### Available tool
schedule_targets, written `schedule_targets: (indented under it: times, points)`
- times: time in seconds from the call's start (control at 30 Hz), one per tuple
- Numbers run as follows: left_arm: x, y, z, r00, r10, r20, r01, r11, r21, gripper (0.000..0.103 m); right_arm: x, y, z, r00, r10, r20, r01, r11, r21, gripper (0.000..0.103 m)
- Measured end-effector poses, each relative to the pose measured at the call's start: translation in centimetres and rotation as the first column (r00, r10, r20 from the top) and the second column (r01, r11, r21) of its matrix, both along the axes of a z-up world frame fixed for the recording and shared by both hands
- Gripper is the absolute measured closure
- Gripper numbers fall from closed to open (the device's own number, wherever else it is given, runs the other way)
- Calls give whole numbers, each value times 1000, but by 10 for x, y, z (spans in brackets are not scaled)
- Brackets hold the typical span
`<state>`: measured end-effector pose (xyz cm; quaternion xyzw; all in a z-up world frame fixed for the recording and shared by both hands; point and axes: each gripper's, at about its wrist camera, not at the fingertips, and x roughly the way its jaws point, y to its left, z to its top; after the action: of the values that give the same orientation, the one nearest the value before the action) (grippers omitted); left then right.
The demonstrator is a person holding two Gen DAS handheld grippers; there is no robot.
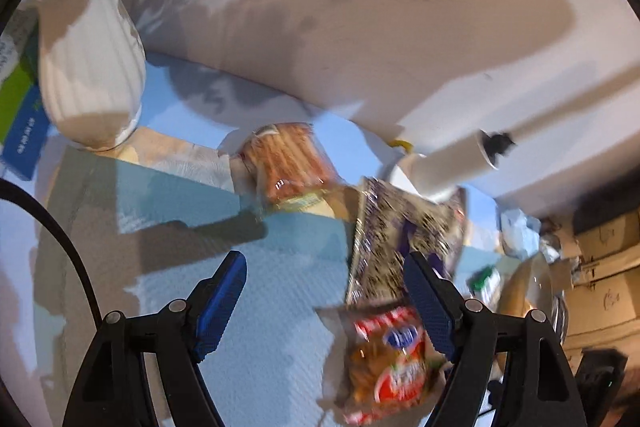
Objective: Organize snacks
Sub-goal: 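Grasp the blue cookie bag with the right tool while the left tool grasps a wrapped bread roll, then drop the blue cookie bag and bread roll onto the glass plate with both tools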
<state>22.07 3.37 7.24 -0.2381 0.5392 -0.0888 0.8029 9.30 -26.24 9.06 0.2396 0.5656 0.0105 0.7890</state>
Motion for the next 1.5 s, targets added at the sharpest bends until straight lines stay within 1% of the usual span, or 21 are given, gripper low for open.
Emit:
schedule_targets:
  times: [0.07, 0.23, 0.43, 0.57, 0.6, 0.7, 0.73, 0.77, 0.8, 0.87, 0.93, 1.0, 1.1, 1.17, 1.23, 1.33, 1.5]
  points:
    - [16, 3, -11, 999, 28, -21, -28, 999, -23, 24, 6, -1, -6, 1000, 0, -14, 0, 1000, -1, 34]
    - [51, 3, -28, 997, 60, -47, -62, 998, -33, 24, 23, -1, -18, 999, 7, -41, -7, 1000, 0, 34]
    - [86, -4, -53, 990, 99, -101, -99, 995, 0, 24, 36, 6, -29, 997, 37, -61, -37, 999, -8, 34]
    - [96, -13, -63, 989, 95, -111, -91, 995, 41, 24, 42, 9, -38, 995, 48, -84, -48, 999, 3, 34]
    - [97, -16, -62, 991, 91, -93, -85, 994, 65, 24, 43, 9, -38, 996, 49, -81, -49, 999, -1, 34]
    - [102, -26, -62, 995, 62, -76, -51, 990, 135, 24, 45, 11, -37, 995, 65, -73, -66, 998, -13, 34]
    - [103, -29, -61, 996, 54, -70, -43, 986, 158, 29, 45, 11, -36, 995, 66, -73, -67, 998, -15, 34]
    - [103, -32, -61, 997, 47, -67, -34, 983, 181, 40, 46, 12, -37, 995, 65, -72, -67, 998, -17, 34]
    - [103, -34, -61, 997, 37, -64, -23, 978, 209, 40, 46, 12, -37, 995, 66, -70, -67, 998, -19, 35]
    - [102, -35, -59, 998, 34, -59, -21, 976, 217, 46, 45, 13, -36, 996, 67, -67, -69, 997, -26, 36]
    - [98, -34, -56, 997, 54, -46, -42, 970, 239, 48, 44, 14, -35, 995, 72, -63, -75, 996, -44, 37]
    - [94, -33, -52, 998, 55, -31, -46, 966, 254, 49, 44, 14, -36, 996, 75, -57, -78, 996, -50, 40]
    - [85, -31, -43, 999, 54, -1, -52, 971, 233, 49, 42, 17, -35, 996, 75, -48, -77, 995, -55, 44]
    - [76, -30, -37, 998, 61, 11, -62, 969, 238, 49, 40, 17, -34, 996, 75, -46, -78, 995, -60, 45]
    - [62, -25, -34, 996, 91, 14, -92, 970, 225, 49, 37, 18, -33, 997, 71, -40, -74, 995, -64, 46]
    - [38, -26, -32, 995, 96, 13, -97, 975, 201, 49, 27, 13, -25, 998, 64, -26, -65, 995, -69, 47]
    - [-8, -24, -22, 995, 87, 40, -94, 965, 247, 49, 18, 8, -14, 999, 51, 3, -51, 995, -81, 47]
